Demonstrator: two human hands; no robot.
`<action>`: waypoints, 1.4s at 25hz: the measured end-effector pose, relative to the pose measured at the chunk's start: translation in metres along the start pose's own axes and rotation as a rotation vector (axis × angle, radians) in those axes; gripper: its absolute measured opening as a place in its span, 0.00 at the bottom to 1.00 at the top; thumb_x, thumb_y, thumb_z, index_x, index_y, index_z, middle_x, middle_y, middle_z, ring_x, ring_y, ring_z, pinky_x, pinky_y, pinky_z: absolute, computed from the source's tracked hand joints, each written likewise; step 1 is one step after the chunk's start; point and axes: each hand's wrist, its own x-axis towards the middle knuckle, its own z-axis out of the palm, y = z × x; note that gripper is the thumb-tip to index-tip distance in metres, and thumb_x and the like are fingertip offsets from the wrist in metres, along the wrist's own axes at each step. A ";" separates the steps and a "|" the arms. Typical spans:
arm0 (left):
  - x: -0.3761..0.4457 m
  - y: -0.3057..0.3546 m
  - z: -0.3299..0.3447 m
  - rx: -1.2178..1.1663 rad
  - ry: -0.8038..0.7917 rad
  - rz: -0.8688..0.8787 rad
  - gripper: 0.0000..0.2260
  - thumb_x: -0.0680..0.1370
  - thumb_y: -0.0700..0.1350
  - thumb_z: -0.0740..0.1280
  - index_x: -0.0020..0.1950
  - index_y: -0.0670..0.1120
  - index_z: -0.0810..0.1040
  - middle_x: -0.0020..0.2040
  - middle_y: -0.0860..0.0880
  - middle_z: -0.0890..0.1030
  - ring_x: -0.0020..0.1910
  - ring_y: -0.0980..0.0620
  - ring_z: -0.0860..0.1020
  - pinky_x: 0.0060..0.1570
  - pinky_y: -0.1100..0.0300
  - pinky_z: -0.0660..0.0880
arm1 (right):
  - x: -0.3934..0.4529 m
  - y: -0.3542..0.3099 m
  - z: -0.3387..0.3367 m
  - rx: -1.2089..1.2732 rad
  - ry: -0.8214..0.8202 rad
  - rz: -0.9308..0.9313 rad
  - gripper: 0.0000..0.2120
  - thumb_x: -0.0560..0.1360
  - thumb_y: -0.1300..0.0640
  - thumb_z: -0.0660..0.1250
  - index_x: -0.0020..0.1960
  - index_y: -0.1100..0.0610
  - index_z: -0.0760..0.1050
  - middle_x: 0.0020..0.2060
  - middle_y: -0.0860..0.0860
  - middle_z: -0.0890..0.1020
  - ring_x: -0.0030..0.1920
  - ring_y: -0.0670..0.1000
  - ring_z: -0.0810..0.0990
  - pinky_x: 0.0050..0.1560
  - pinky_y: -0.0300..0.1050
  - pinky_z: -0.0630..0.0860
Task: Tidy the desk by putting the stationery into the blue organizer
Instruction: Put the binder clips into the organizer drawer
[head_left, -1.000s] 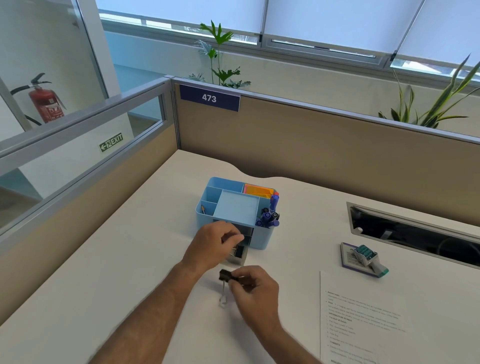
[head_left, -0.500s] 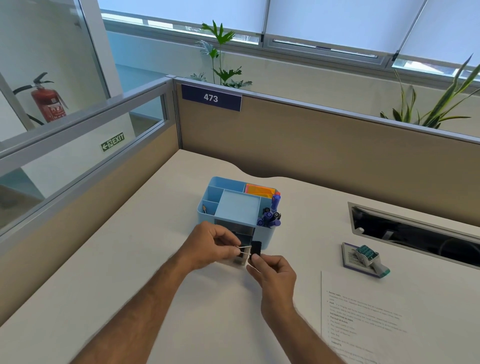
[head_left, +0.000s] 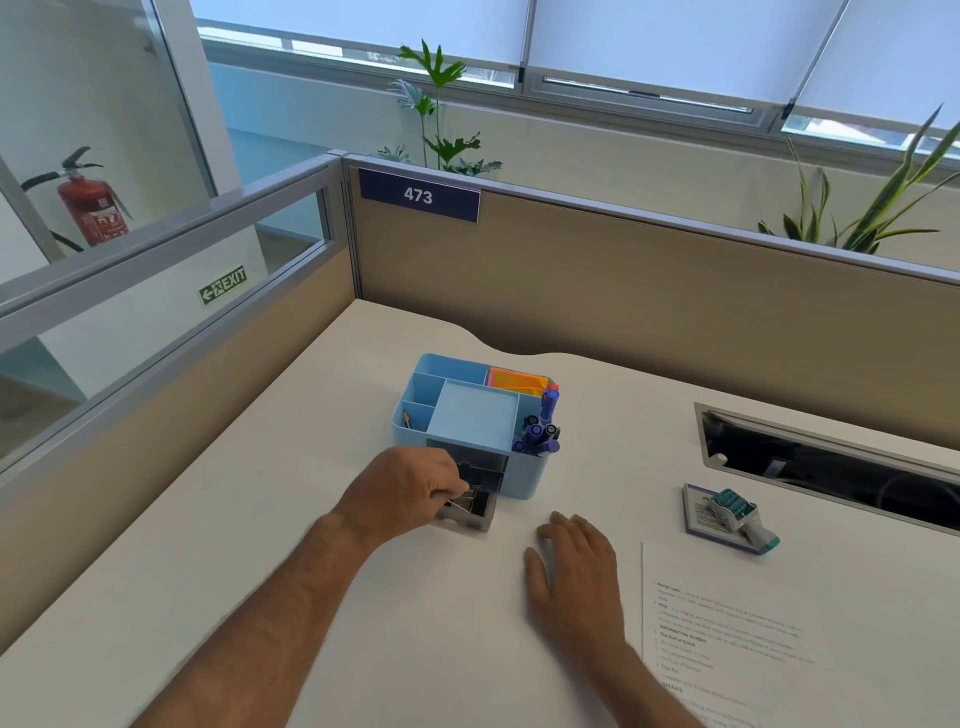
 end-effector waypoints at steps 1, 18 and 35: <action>0.001 0.000 0.003 0.028 -0.003 0.017 0.04 0.72 0.41 0.76 0.46 0.46 0.87 0.42 0.50 0.86 0.38 0.54 0.83 0.41 0.61 0.82 | 0.001 -0.001 0.000 -0.015 -0.002 -0.009 0.14 0.72 0.47 0.61 0.53 0.52 0.77 0.59 0.51 0.80 0.63 0.56 0.74 0.66 0.49 0.63; 0.009 0.006 0.021 0.154 -0.272 -0.153 0.09 0.78 0.49 0.67 0.55 0.50 0.83 0.49 0.50 0.84 0.48 0.50 0.79 0.46 0.60 0.76 | 0.000 -0.003 0.005 -0.157 -0.105 -0.084 0.31 0.77 0.37 0.50 0.72 0.54 0.67 0.74 0.52 0.66 0.75 0.56 0.60 0.73 0.53 0.47; 0.018 0.004 0.022 0.471 -0.014 -0.091 0.33 0.61 0.58 0.80 0.61 0.49 0.75 0.56 0.47 0.80 0.56 0.45 0.77 0.54 0.49 0.76 | 0.003 -0.009 -0.002 -0.249 -0.266 -0.080 0.42 0.74 0.27 0.38 0.78 0.52 0.36 0.78 0.50 0.38 0.75 0.49 0.30 0.74 0.57 0.35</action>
